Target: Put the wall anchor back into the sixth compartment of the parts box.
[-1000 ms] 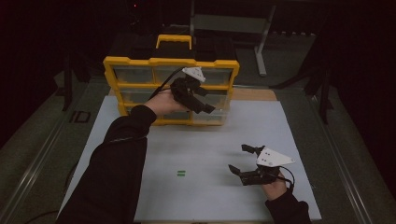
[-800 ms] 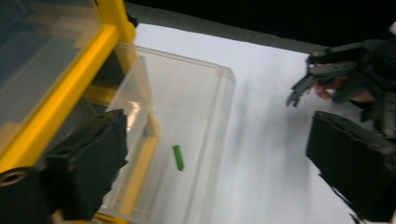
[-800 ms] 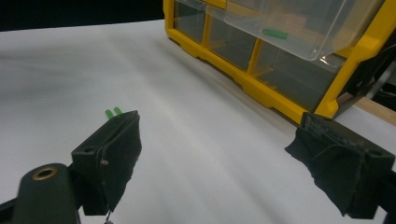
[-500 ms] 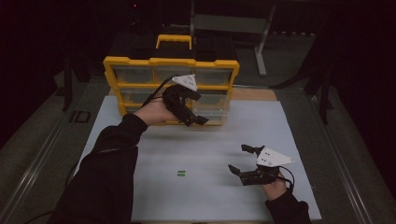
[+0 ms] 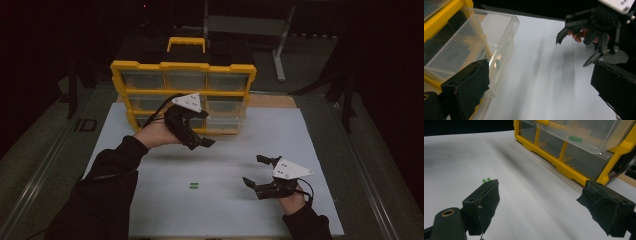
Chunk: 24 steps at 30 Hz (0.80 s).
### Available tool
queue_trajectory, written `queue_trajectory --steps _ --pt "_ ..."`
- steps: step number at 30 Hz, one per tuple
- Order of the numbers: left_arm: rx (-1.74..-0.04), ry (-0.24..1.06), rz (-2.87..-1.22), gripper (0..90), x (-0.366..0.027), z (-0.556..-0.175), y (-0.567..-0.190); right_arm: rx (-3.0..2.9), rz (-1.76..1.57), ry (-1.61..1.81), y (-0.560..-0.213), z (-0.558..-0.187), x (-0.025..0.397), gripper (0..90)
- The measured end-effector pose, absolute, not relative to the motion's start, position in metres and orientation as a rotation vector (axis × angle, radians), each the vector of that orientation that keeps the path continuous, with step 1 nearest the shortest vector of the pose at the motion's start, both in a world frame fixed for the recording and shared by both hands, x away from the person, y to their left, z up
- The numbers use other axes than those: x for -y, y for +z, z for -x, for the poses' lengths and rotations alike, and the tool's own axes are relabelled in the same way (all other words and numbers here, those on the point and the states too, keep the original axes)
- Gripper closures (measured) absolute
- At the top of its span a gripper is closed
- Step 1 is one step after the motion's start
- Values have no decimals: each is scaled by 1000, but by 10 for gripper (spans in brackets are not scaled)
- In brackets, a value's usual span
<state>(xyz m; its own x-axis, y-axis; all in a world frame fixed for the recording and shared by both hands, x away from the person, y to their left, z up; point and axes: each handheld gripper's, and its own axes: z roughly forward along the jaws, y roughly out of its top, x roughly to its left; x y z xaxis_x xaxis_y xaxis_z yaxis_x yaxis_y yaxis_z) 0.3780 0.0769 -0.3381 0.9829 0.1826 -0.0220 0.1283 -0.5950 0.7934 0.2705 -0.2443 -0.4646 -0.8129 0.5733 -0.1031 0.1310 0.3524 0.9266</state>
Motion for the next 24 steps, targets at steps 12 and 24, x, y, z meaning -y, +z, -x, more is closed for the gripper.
queue_trajectory --steps 12,24 --pt "-209 45 -2204 15 -92 -355 -368 -2210 -616 1455 -465 -270 244 141" --pt "-212 3 -2218 16 -95 -340 -404 -2214 -615 1456 -466 -271 243 141"
